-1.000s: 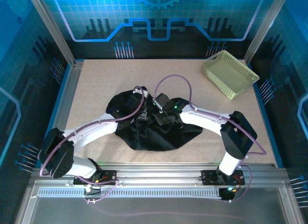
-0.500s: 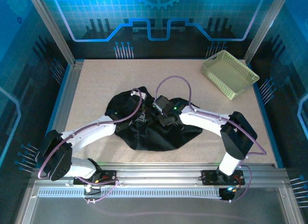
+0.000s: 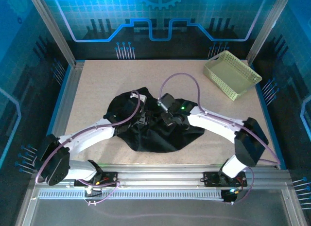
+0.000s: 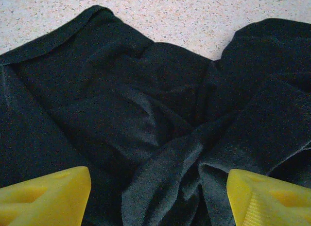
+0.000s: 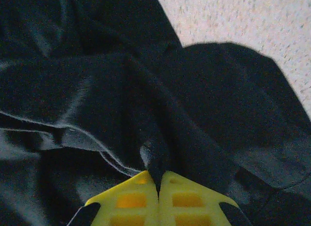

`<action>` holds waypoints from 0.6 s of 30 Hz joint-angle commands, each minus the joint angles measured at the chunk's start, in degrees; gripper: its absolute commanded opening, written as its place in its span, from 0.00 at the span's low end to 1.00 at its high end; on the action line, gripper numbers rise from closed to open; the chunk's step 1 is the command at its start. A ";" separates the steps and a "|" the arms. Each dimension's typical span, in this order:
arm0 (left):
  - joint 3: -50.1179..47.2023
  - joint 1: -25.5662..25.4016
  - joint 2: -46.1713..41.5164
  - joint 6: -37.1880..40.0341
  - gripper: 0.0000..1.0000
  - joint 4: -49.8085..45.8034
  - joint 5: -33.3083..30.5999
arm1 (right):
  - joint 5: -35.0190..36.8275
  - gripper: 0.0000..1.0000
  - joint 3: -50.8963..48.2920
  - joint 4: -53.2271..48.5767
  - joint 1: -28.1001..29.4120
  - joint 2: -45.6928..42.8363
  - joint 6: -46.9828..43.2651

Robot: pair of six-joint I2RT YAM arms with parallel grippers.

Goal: Fold the inside-out t-shirt

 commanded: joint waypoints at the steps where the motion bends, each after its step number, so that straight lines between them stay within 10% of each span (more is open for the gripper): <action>1: -1.95 -1.14 -3.73 -0.28 0.76 0.53 1.19 | -3.29 0.00 2.57 -2.63 0.01 -5.85 1.31; 18: 1.94 -8.86 -0.21 2.21 0.78 3.10 -0.54 | -15.98 0.00 0.35 -3.49 -5.64 -15.32 2.34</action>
